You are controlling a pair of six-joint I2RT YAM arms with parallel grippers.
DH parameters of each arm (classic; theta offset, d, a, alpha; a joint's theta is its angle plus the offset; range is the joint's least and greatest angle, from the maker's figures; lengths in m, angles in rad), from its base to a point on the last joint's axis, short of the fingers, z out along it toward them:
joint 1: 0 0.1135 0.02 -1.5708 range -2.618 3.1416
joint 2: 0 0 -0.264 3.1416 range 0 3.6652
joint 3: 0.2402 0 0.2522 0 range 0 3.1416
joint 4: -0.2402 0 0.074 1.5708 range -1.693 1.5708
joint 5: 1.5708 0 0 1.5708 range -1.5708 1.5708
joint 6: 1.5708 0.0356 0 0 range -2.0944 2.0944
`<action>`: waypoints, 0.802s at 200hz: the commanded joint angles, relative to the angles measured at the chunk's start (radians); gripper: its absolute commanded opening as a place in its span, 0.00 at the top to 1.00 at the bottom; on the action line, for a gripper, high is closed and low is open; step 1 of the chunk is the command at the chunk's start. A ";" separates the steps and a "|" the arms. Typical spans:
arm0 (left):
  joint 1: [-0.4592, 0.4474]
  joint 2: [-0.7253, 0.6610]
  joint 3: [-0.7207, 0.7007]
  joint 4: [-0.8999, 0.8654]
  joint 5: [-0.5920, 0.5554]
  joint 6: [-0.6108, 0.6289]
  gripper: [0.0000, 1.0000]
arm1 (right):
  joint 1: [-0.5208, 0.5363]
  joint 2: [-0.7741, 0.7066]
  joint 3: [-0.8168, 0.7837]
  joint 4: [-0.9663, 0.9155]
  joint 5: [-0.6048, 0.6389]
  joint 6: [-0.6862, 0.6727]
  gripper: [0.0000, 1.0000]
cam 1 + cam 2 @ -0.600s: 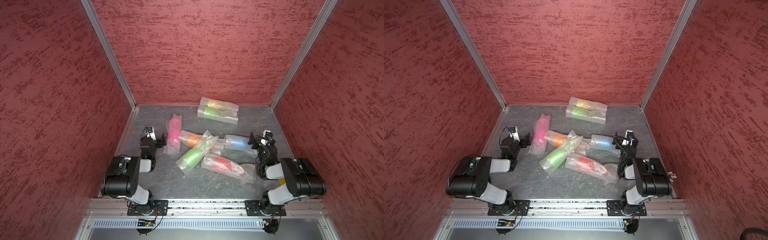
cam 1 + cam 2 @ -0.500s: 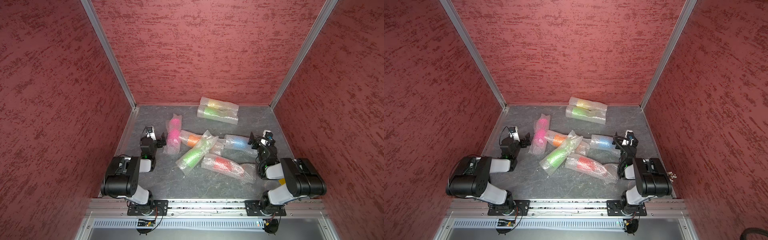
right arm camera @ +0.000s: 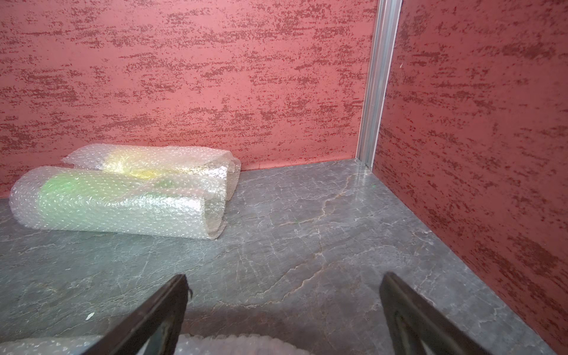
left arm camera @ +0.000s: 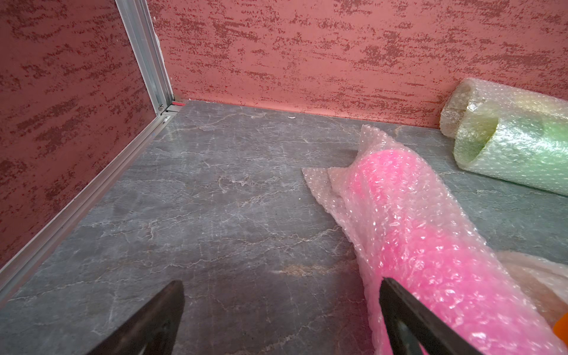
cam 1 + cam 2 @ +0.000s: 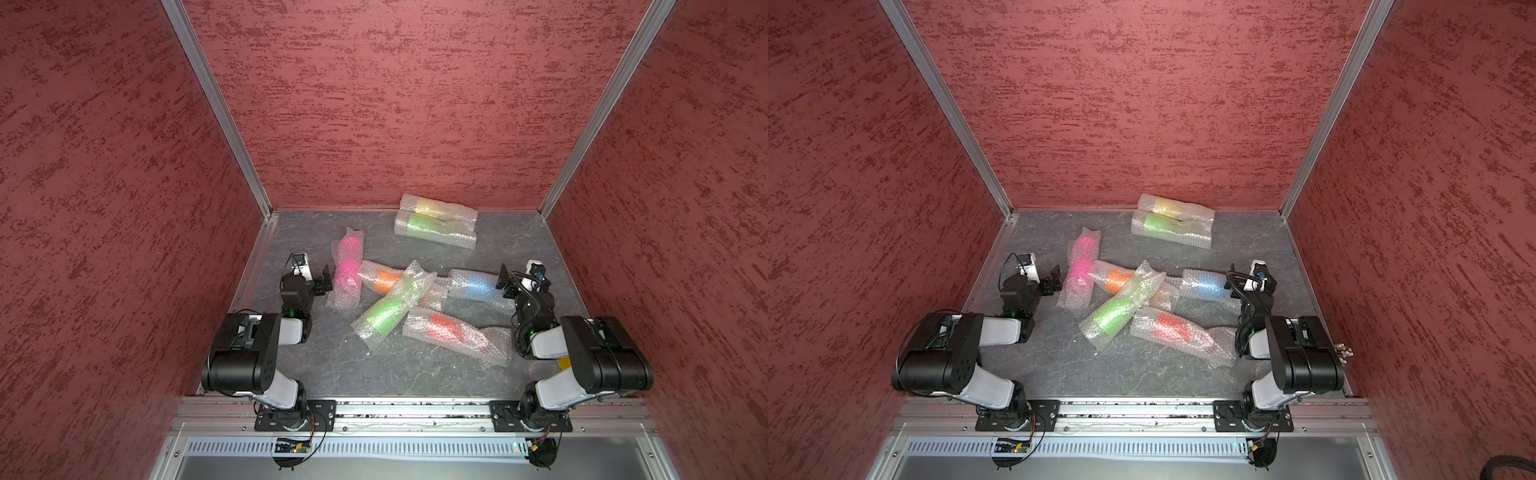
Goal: Unpack wine glasses from bubble wrap
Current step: Pick up the bubble wrap from the center of the board.
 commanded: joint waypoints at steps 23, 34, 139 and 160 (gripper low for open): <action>-0.003 0.007 0.014 0.028 -0.012 0.011 0.00 | 0.003 0.006 0.008 0.026 -0.006 0.001 0.01; -0.004 0.007 0.014 0.028 -0.012 0.011 0.00 | 0.003 0.006 0.008 0.026 -0.007 0.001 0.01; -0.159 -0.381 0.097 -0.299 -0.269 0.075 0.00 | 0.028 -0.557 0.052 -0.419 0.090 0.097 0.01; -0.293 -0.533 0.209 -0.566 -0.125 0.124 0.00 | 0.050 -0.743 0.141 -0.665 -0.015 0.220 0.01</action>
